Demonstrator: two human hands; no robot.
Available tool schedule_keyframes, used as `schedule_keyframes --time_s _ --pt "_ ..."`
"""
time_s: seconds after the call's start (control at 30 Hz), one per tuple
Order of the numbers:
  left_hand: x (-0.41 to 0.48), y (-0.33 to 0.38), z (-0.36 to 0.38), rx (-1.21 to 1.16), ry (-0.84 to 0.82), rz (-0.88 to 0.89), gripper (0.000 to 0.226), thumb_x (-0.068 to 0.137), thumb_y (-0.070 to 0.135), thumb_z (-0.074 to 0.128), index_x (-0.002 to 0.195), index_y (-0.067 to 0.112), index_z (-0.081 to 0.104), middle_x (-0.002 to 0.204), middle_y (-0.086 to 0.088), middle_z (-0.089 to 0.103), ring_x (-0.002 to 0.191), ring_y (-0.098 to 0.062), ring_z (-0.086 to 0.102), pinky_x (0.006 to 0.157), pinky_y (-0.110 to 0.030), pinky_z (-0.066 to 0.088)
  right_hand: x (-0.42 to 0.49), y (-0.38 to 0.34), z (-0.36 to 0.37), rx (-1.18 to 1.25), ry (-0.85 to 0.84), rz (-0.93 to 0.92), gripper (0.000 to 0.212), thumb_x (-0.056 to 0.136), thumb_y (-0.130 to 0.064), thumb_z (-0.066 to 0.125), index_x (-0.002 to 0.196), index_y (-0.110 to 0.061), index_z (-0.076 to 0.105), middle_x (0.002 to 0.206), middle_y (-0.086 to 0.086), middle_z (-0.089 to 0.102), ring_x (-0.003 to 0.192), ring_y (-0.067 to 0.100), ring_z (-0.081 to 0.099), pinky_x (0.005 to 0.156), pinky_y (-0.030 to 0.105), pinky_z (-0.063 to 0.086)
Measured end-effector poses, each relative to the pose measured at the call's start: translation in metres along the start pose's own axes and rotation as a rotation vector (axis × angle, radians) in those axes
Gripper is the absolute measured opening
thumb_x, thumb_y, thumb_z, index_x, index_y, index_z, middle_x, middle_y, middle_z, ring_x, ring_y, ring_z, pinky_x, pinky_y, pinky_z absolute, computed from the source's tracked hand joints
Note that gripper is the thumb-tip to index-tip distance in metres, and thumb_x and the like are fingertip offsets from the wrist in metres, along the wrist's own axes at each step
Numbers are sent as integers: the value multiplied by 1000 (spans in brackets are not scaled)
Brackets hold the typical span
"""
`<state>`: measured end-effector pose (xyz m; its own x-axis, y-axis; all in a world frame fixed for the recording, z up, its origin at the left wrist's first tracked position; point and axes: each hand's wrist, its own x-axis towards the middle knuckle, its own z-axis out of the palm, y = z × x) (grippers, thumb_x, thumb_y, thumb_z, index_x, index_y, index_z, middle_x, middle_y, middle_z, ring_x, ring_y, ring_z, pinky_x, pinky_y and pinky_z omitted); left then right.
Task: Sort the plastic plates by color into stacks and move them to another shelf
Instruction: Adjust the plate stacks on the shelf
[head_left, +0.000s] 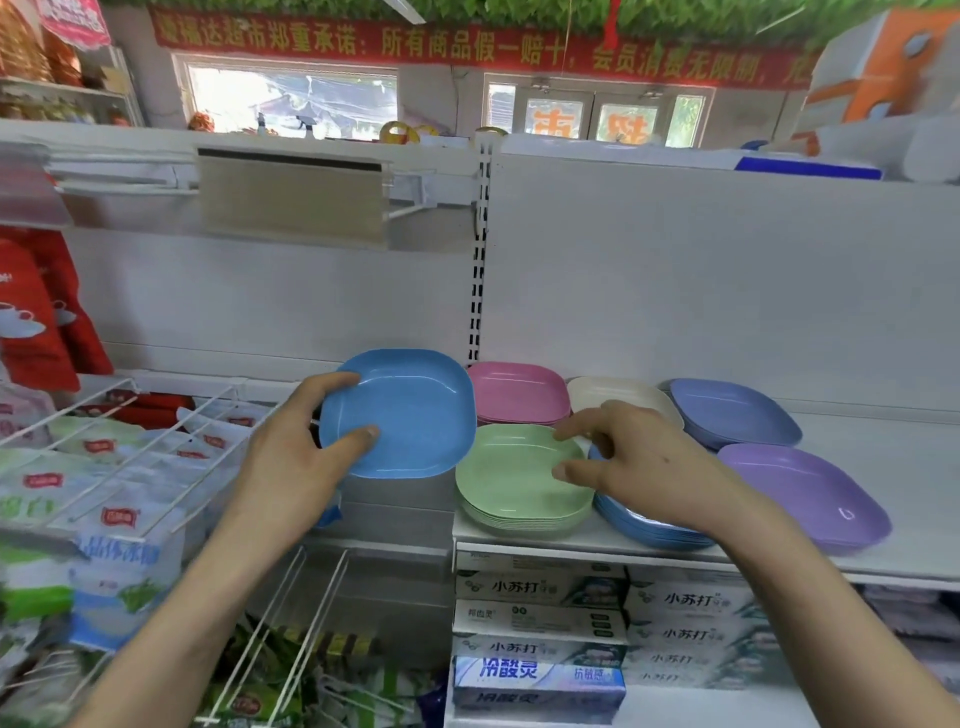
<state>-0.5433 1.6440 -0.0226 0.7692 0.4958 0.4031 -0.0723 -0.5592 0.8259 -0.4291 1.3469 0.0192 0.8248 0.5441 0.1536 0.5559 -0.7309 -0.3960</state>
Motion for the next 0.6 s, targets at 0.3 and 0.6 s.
schedule_keyframes --time_s 0.3,0.6 --pt "4 13 36 -81 -149 50 39 93 31 72 127 45 59 109 8 68 96 -18 66 86 -46 57 -38 11 6 147 357 120 10 92 -31 70 102 -31 72 66 -4 53 62 8 48 62 28 42" --pt "-13 52 74 -48 -181 58 41 90 34 74 128 44 61 108 12 69 95 -13 65 86 -40 55 -69 55 -24 192 461 127 10 93 -31 66 101 -34 71 74 -3 65 72 10 60 66 23 48"
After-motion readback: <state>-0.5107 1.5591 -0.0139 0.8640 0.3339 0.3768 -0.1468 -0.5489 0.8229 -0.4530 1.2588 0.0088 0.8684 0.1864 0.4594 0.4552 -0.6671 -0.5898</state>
